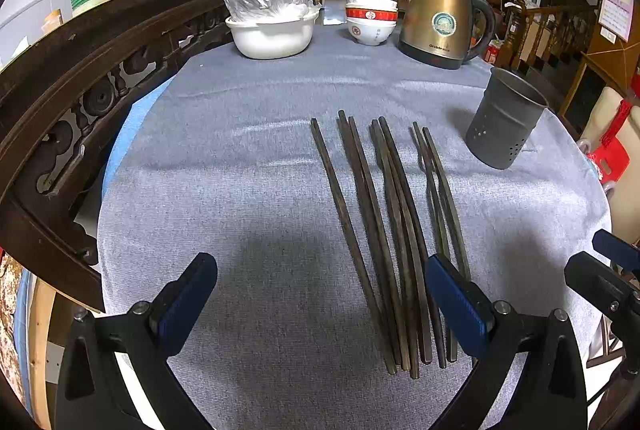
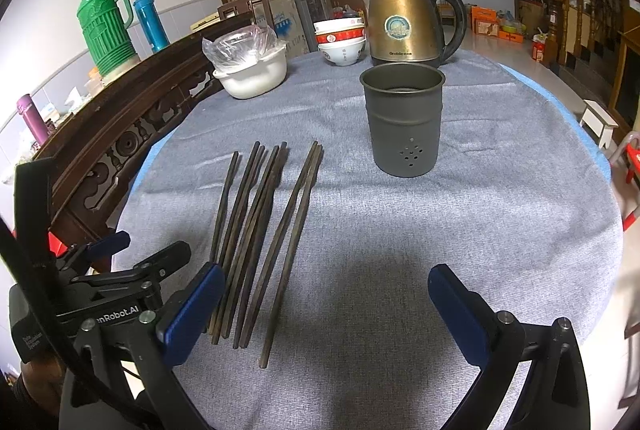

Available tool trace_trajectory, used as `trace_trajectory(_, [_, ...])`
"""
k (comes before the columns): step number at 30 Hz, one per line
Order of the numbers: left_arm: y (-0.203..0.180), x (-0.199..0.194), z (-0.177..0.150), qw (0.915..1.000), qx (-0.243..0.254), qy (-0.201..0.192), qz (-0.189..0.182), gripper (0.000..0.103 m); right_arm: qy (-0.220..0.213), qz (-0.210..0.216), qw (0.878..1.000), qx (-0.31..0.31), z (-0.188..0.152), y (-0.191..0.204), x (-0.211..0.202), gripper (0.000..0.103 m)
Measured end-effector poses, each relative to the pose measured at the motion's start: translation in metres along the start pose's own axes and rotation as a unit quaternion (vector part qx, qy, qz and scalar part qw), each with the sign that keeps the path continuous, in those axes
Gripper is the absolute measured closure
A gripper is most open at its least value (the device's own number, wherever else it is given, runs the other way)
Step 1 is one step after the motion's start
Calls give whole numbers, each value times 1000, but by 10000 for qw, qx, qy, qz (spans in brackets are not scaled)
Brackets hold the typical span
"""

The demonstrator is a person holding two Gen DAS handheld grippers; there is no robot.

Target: Organize utensils

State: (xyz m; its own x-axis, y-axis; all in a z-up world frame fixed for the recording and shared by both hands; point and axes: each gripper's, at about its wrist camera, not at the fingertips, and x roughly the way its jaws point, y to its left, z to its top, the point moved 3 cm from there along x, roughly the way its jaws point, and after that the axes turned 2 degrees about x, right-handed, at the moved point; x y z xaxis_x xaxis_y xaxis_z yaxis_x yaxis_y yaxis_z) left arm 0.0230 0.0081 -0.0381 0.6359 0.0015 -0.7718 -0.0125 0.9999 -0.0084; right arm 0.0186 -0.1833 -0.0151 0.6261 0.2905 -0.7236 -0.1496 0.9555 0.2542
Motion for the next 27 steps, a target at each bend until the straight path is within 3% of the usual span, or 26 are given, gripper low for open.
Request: trace_trajectory(27, [-3,0,-2,10000,29,24,-48,0,13,22,10000,-7,3,4,2,0])
